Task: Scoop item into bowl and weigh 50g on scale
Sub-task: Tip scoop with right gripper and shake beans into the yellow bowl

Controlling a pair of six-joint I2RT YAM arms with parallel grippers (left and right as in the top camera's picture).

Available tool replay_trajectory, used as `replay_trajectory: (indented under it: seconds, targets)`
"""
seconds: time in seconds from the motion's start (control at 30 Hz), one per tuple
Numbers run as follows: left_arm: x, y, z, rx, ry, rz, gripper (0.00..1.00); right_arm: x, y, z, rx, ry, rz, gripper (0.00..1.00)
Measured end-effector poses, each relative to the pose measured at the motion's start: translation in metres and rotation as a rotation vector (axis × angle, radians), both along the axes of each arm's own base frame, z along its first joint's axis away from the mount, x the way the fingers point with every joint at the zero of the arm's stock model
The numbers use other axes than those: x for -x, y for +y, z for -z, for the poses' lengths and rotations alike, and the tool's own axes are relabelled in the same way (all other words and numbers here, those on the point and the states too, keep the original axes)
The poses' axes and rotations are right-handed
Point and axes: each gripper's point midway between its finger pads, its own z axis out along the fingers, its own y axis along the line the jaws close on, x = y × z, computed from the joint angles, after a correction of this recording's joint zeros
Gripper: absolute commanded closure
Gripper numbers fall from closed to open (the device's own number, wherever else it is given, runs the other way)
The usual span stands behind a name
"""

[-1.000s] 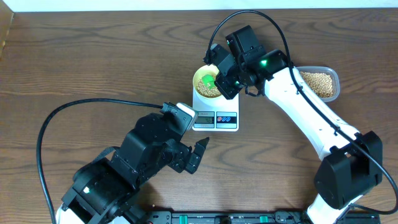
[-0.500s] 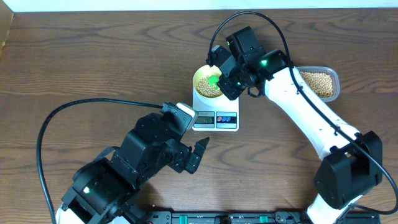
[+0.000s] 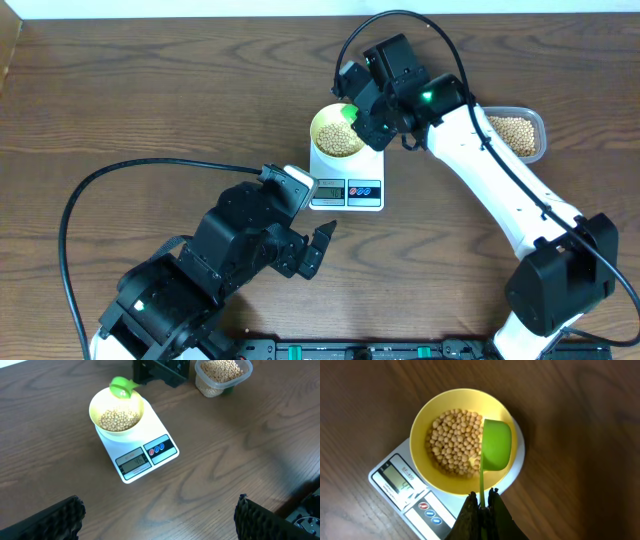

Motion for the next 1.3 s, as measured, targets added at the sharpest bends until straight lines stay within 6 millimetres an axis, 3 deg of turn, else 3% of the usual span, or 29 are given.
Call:
replay_trajectory:
  seconds: [0.53, 1.1, 1.3]
  targets:
    - [0.000, 0.000, 0.000, 0.000, 0.000, 0.000, 0.02, 0.007, 0.008, 0.001, 0.055, -0.028, -0.088, 0.99]
    - [0.000, 0.000, 0.000, 0.000, 0.000, 0.000, 0.02, 0.005, 0.009, -0.001, 0.044, -0.036, -0.070, 0.99]
    - [0.000, 0.000, 0.000, 0.000, 0.000, 0.000, 0.02, -0.008, 0.004, -0.024, -0.010, -0.050, 0.020, 0.99]
